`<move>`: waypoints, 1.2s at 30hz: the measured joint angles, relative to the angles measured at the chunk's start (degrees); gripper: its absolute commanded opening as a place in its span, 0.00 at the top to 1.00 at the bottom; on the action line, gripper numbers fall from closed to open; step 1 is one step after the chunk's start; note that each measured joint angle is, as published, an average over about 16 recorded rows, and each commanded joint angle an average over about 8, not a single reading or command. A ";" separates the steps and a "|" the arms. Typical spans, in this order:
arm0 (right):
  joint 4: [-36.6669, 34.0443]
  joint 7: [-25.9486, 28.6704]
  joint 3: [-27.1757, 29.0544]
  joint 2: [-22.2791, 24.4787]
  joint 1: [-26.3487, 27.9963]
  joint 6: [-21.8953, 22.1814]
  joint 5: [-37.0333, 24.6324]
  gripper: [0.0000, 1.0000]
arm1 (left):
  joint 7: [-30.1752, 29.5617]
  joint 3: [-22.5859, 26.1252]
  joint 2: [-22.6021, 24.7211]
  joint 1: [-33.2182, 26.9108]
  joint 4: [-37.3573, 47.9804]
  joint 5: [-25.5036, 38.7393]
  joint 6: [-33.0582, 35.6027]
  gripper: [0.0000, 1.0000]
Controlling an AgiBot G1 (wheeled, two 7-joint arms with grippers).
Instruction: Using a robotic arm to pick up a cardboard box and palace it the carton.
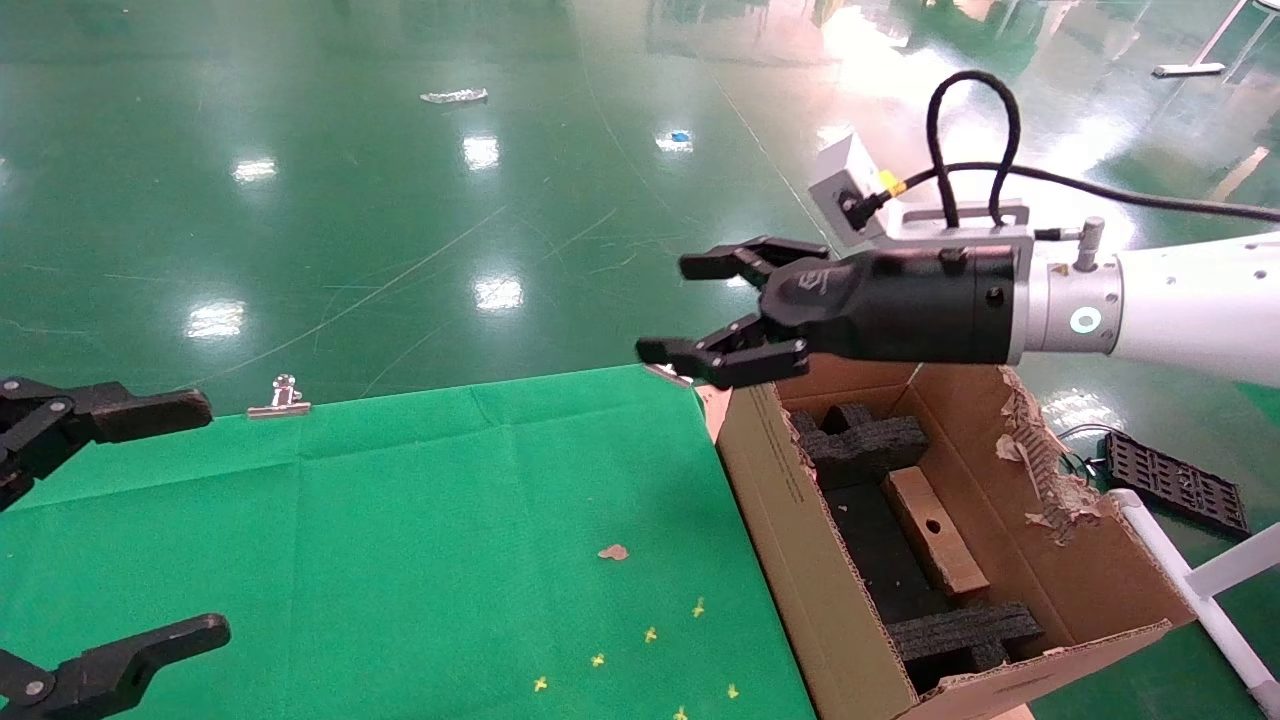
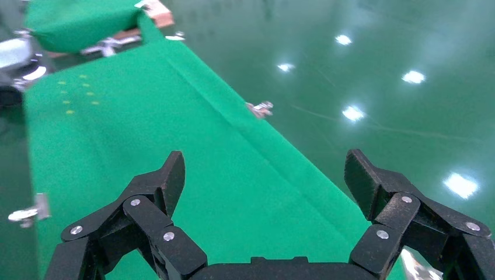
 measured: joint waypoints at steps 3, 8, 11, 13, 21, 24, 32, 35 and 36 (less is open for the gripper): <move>2.60 -0.04 2.68 0.01 -2.44 -0.64 0.64 0.00 | 0.00 0.01 0.00 0.00 0.00 -0.01 0.00 0.00; 6.94 -0.10 7.16 0.04 -6.52 -1.71 1.71 0.00 | 0.01 0.02 -0.01 -0.01 0.00 -0.01 -0.01 0.00; 9.54 -0.13 9.84 0.05 -8.96 -2.34 2.35 0.00 | 0.02 0.03 -0.01 -0.01 0.00 -0.02 -0.01 0.00; 11.26 -0.16 11.61 0.06 -10.57 -2.77 2.77 0.00 | 0.02 0.04 -0.01 -0.01 0.00 -0.02 -0.01 0.00; 18.17 -0.26 18.74 0.10 -17.07 -4.46 4.47 0.00 | 0.03 0.06 -0.02 -0.01 0.00 -0.04 -0.02 0.00; 20.77 -0.29 21.42 0.11 -19.51 -5.10 5.11 0.00 | 0.03 0.06 -0.03 -0.01 0.00 -0.04 -0.03 0.00; 26.95 -0.38 27.80 0.14 -25.31 -6.62 6.64 0.00 | 0.04 0.08 -0.04 -0.01 0.01 -0.06 -0.04 0.00; 28.48 -0.41 29.40 0.15 -26.76 -7.01 7.04 0.00 | 0.05 0.09 -0.04 -0.01 0.01 -0.07 -0.04 0.00; 28.87 -0.42 29.81 0.15 -27.13 -7.11 7.15 0.00 | 0.05 0.09 -0.04 -0.01 0.01 -0.07 -0.04 0.00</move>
